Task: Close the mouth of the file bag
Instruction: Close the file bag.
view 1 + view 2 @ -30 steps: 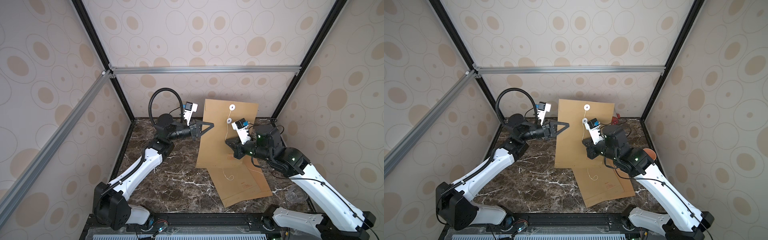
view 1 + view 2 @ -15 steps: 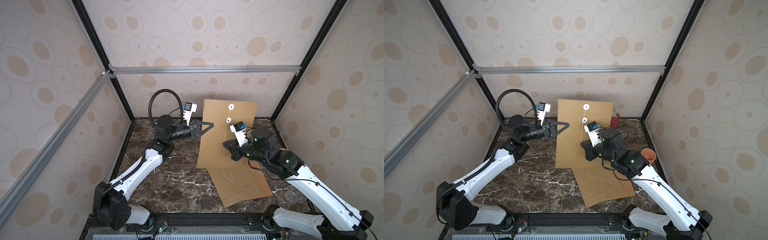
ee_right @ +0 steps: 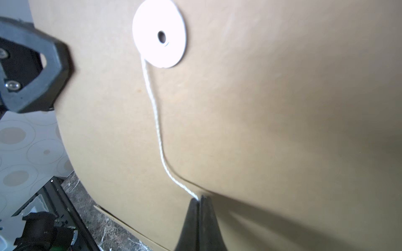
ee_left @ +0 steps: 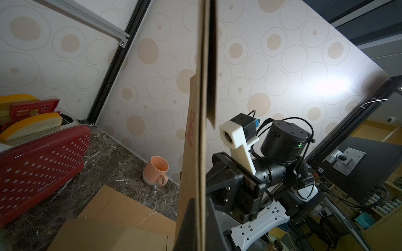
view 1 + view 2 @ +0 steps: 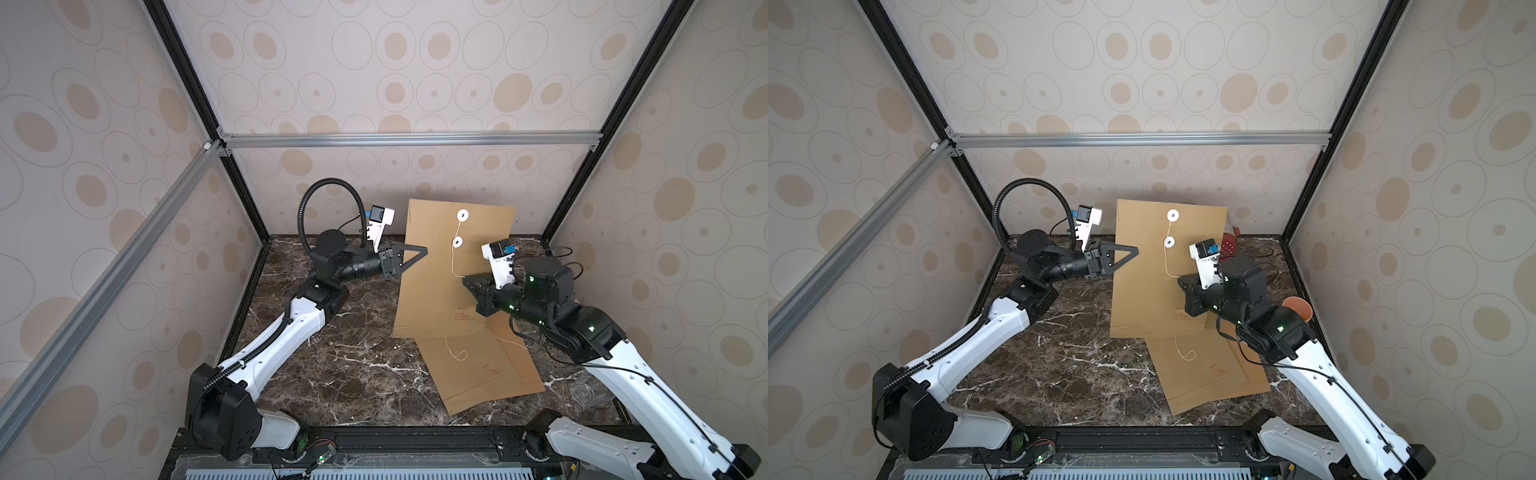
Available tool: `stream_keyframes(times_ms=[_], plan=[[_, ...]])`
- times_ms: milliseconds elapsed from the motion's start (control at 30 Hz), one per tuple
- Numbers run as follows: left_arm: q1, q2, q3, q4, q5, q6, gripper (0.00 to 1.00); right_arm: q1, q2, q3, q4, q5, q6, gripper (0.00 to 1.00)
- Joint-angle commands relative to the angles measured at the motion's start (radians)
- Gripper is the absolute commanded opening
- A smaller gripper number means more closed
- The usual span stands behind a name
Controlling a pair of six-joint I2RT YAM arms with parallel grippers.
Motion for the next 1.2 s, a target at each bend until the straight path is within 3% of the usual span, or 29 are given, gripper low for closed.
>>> stream_keyframes(times_ms=[0,600,1167], plan=[[-0.008,-0.035,0.037,0.009,0.018,0.025,0.0,-0.054,-0.029,-0.009,-0.023,-0.028,-0.008,0.0],[-0.009,-0.016,0.043,-0.025,0.017,0.055,0.0,-0.287,-0.027,0.005,-0.045,-0.185,-0.024,0.0],[-0.017,-0.002,0.055,-0.089,0.01,0.096,0.0,-0.312,0.055,0.2,-0.128,-0.179,-0.1,0.0]])
